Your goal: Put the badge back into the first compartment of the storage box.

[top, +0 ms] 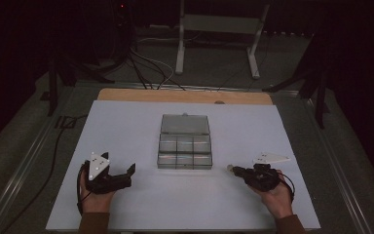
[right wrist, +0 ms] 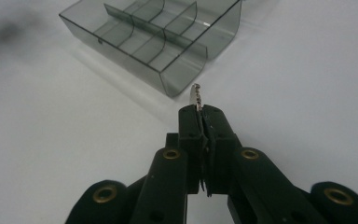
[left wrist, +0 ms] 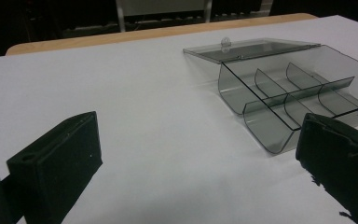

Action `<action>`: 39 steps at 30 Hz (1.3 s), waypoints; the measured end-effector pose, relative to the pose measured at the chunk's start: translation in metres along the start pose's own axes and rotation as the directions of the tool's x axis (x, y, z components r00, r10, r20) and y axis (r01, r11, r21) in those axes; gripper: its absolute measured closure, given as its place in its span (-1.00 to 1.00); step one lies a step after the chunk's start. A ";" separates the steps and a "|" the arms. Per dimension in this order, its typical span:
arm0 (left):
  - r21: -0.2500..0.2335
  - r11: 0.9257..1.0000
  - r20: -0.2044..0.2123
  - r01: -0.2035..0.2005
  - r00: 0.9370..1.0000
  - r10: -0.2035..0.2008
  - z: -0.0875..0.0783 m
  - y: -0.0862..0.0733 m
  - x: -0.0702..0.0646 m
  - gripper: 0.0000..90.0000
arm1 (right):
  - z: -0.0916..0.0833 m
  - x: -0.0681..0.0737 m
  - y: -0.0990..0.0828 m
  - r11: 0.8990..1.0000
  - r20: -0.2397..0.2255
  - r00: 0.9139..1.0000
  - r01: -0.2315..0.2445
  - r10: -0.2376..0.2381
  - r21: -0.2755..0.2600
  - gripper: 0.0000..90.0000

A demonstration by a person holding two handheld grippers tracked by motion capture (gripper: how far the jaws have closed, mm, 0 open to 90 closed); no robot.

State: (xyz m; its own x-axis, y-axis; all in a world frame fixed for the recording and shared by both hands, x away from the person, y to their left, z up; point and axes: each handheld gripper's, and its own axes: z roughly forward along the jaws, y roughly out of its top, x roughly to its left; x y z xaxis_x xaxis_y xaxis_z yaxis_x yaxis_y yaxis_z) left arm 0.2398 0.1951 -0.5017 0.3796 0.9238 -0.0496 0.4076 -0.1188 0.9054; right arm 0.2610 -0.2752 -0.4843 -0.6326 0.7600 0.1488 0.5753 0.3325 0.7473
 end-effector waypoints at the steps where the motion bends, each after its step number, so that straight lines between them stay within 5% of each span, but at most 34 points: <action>1: 0.000 1.000 0.000 -0.002 1.000 0.002 0.000 0.000 0.000 -0.96 | 0.000 0.000 0.001 1.000 0.000 1.000 0.001 -0.001 -0.005 0.93; 39: -0.002 1.000 -0.003 0.003 1.000 -0.003 0.000 -0.002 0.001 -0.96 | 0.019 0.019 0.058 0.994 -0.016 0.999 0.031 -0.032 -0.101 0.93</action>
State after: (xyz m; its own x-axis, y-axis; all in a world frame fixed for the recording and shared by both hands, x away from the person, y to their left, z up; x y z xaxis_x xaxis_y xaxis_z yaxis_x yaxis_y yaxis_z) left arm 0.2391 0.1958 -0.5039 0.3753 0.9255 -0.0513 0.4070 -0.1148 0.9062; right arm 0.2918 -0.2305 -0.4507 -0.6589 0.7401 0.1346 0.5006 0.2979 0.8128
